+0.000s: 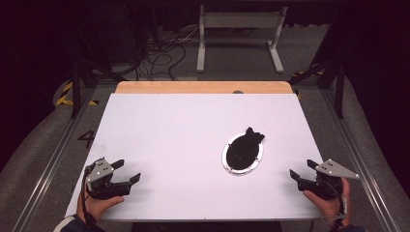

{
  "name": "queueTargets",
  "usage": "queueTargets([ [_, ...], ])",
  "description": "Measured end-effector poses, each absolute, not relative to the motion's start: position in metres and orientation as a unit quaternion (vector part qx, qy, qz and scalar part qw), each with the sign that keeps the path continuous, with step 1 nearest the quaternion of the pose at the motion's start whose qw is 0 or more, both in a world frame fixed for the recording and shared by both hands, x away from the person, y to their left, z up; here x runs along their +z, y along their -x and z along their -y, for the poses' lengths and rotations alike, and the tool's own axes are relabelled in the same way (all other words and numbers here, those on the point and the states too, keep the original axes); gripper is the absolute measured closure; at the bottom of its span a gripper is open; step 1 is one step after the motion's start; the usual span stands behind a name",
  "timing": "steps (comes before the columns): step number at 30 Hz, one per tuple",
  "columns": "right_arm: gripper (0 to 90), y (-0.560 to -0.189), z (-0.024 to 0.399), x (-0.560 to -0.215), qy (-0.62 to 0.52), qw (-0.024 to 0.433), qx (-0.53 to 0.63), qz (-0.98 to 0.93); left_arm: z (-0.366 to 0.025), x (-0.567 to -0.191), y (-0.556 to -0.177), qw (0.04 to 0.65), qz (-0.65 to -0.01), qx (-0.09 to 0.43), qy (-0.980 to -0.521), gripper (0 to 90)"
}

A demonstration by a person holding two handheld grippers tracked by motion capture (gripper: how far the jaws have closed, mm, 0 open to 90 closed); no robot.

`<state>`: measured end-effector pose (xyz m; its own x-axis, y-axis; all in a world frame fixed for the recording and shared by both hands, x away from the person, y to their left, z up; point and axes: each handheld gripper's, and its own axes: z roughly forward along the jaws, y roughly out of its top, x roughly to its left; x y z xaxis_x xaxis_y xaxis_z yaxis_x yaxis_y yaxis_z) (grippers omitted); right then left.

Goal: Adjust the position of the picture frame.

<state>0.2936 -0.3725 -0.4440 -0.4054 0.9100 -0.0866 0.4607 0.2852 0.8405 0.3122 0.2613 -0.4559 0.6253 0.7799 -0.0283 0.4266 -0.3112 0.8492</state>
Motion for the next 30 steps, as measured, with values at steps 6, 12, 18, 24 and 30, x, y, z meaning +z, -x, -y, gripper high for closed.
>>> queueTargets([
  [6,31.1,-0.295,0.377,-0.443,-0.466,0.290,0.389,-0.740,-0.261,-0.452,-0.305,0.452,-0.375,0.198,-0.785,21.0],
  [12,38.5,-0.305,0.371,-0.438,-0.457,0.285,0.397,-0.743,-0.264,-0.456,-0.297,0.439,-0.376,0.204,-0.790,21.7],
  [18,74.1,-0.318,0.362,-0.432,-0.435,0.275,0.411,-0.752,-0.271,-0.455,-0.291,0.440,-0.395,0.210,-0.779,23.2],
  [24,90.0,-0.340,0.351,-0.424,-0.436,0.272,0.416,-0.750,-0.275,-0.456,-0.284,0.439,-0.399,0.212,-0.777,25.9],
  [30,90.0,-0.366,0.335,-0.429,-0.433,0.262,0.405,-0.761,-0.271,-0.458,-0.281,0.425,-0.377,0.206,-0.797,37.6],
])
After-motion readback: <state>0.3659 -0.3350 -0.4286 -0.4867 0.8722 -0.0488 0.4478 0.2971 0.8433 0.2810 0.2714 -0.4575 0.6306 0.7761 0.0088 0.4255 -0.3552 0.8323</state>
